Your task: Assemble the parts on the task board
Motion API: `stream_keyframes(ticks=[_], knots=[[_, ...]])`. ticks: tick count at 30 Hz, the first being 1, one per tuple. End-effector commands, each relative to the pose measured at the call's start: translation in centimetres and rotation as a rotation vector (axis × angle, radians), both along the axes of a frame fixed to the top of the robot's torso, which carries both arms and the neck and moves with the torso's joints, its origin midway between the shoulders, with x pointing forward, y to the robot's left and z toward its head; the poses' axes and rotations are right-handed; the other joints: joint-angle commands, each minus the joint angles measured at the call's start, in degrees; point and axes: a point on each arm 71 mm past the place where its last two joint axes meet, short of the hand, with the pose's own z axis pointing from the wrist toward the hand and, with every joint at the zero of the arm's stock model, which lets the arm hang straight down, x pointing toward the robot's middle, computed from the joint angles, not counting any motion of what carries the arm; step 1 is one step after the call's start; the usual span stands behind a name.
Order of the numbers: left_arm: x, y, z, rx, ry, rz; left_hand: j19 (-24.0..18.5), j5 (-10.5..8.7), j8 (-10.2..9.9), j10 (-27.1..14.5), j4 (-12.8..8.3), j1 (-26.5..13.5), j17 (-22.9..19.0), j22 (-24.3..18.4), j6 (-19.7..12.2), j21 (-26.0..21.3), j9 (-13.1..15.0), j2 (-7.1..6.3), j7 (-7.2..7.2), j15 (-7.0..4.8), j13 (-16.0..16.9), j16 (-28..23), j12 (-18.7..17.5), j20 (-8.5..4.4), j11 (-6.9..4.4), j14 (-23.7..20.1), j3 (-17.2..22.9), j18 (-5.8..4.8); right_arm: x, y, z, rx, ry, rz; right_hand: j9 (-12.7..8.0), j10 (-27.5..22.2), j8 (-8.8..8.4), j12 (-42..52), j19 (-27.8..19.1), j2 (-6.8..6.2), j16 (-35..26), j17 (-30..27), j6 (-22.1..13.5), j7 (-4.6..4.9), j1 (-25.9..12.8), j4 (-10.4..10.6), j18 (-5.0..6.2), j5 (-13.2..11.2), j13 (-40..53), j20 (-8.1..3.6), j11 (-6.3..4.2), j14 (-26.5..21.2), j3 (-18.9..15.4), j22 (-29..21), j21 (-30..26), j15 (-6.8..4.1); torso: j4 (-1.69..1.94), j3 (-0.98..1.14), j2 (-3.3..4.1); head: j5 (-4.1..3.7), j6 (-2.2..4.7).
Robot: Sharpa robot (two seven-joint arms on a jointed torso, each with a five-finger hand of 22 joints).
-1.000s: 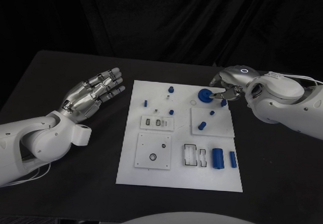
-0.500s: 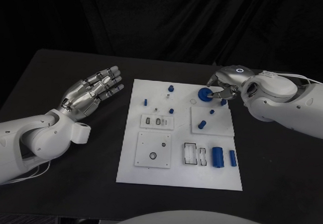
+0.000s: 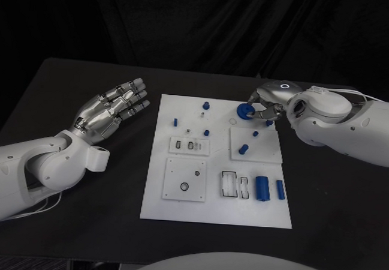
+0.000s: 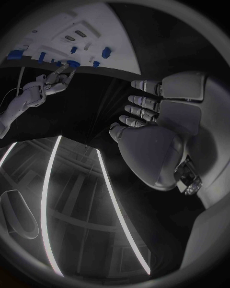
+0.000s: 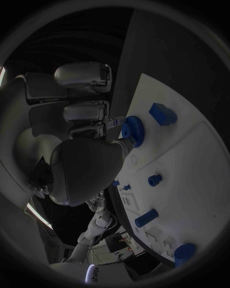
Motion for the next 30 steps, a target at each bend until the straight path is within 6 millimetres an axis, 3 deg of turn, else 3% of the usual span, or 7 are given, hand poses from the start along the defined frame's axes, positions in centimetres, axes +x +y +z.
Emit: stream_keyframes(ticks=[1, 13, 16, 17, 18, 19, 30], knots=[[0.0, -0.1, 0.3, -0.029, -0.028, -0.009, -0.05, 0.32, -0.2, -0.4, 0.06, 0.19, -0.11, 0.03, -0.23, 0.1, -0.02, 0.36, 0.05, 0.32, -0.05, 0.1, -0.05, 0.49, 0.16, -0.14, 0.34, 1.11, -0.1, -0.2, -0.8, -0.031, 0.036, -0.021, 0.25, 5.86, 0.44, 0.14, 3.3, 0.11, 0.16, 15.07, 0.58, -0.01, 0.57, -0.4, -0.32, 0.41, 15.07, -0.39, -0.43, 6.24, -0.06, 13.34, 0.0, -0.36, -0.05, 0.01, 0.01, 0.17, -0.11], [0.0, 0.0, 0.2, -0.026, -0.024, -0.009, -0.05, 0.32, -0.2, -0.4, 0.06, 0.19, -0.11, 0.03, -0.23, 0.1, -0.02, 0.36, 0.05, 0.32, -0.05, 0.1, -0.05, 0.49, 0.16, -0.14, 0.34, 1.11, -0.1, 0.3, -1.3, -0.029, 0.044, -0.009, 1.62, 5.86, 1.41, 0.14, 3.22, 0.02, 0.16, 15.07, 2.49, -0.52, 1.54, -1.66, -0.28, 3.71, 15.07, -0.73, -0.86, 6.24, 0.06, 13.35, -0.17, -0.71, -0.04, 0.11, 0.0, 0.09, -0.26], [0.0, 0.0, 0.2, -0.025, -0.023, -0.01, -0.05, 0.29, -0.24, -0.45, 0.04, 0.15, -0.12, 0.03, -0.34, 0.1, -0.03, 0.35, 0.07, 0.35, -0.06, 0.1, -0.09, 0.52, 0.19, -0.16, 0.46, 1.1, -0.1, 0.4, -1.2, -0.02, 0.032, -0.002, 3.75, 5.86, 3.67, 0.14, 3.33, 0.41, 0.16, 15.07, 5.73, -2.13, 2.01, -2.44, -0.3, 7.92, 15.07, -1.48, -2.09, 6.24, 0.36, 13.44, -0.07, -1.53, -0.11, 0.09, -0.02, 0.21, -0.25], [0.0, 0.0, 0.2, -0.025, -0.023, -0.01, -0.05, 0.29, -0.24, -0.45, 0.04, 0.15, -0.12, 0.03, -0.34, 0.1, -0.03, 0.35, 0.07, 0.35, -0.06, 0.1, -0.09, 0.52, 0.19, -0.16, 0.46, 1.1, -0.1, 0.5, -1.2, -0.015, 0.026, 0.001, 3.97, 5.86, 3.83, 0.14, 3.34, 0.47, 0.16, 15.07, 5.88, -2.21, 2.01, -2.49, -0.31, 8.16, 15.07, -1.53, -2.16, 6.24, 0.38, 13.45, -0.06, -1.66, -0.13, 0.08, -0.03, 0.25, -0.24], [0.1, 0.0, 0.2, -0.025, -0.023, -0.009, -0.05, 0.29, -0.24, -0.45, 0.04, 0.15, -0.12, 0.03, -0.34, 0.1, -0.03, 0.35, 0.07, 0.35, -0.06, 0.1, -0.09, 0.52, 0.19, -0.16, 0.46, 1.1, -0.2, 0.5, -1.1, -0.009, 0.018, 0.004, 5.68, 5.86, 5.6, 0.14, 3.49, 0.59, 0.16, 15.07, 7.64, -2.92, 2.31, -3.16, -0.36, 10.7, 15.07, -2.14, -2.8, 6.24, 0.48, 13.56, 0.09, -2.08, -0.15, 0.07, -0.03, 0.34, -0.25], [0.1, 0.0, 0.2, -0.024, -0.023, -0.009, -0.05, 0.29, -0.24, -0.45, 0.04, 0.15, -0.12, 0.03, -0.34, 0.1, -0.03, 0.35, 0.07, 0.35, -0.06, 0.1, -0.09, 0.52, 0.19, -0.16, 0.46, 1.1, -0.2, 0.5, -1.1, -0.004, 0.012, 0.007, 6.49, 5.86, 6.12, 0.14, 3.51, 0.71, 0.16, 15.07, 7.59, -3.34, 2.22, -3.32, -0.37, 11.36, 15.07, -2.36, -3.09, 6.24, 0.48, 13.58, 0.09, -2.45, -0.16, 0.06, -0.04, 0.4, -0.24], [0.0, 0.4, 0.2, -0.02, -0.021, -0.001, -0.05, 0.29, -0.24, -0.45, 0.04, 0.15, -0.12, 0.03, -0.34, 0.1, -0.03, 0.35, 0.07, 0.35, -0.06, 0.1, -0.09, 0.52, 0.19, -0.16, 0.46, 1.1, -1.0, 1.4, 0.4, 0.051, -0.052, 0.048, 9.89, 5.86, 8.18, 0.14, 4.7, 0.78, 0.16, 15.07, 7.45, -3.83, 1.44, -3.57, -0.82, 13.82, 15.07, -3.14, -3.74, 6.24, 0.49, 14.3, 1.48, -3.22, -0.03, 0.04, 0.02, 0.63, 0.04]])
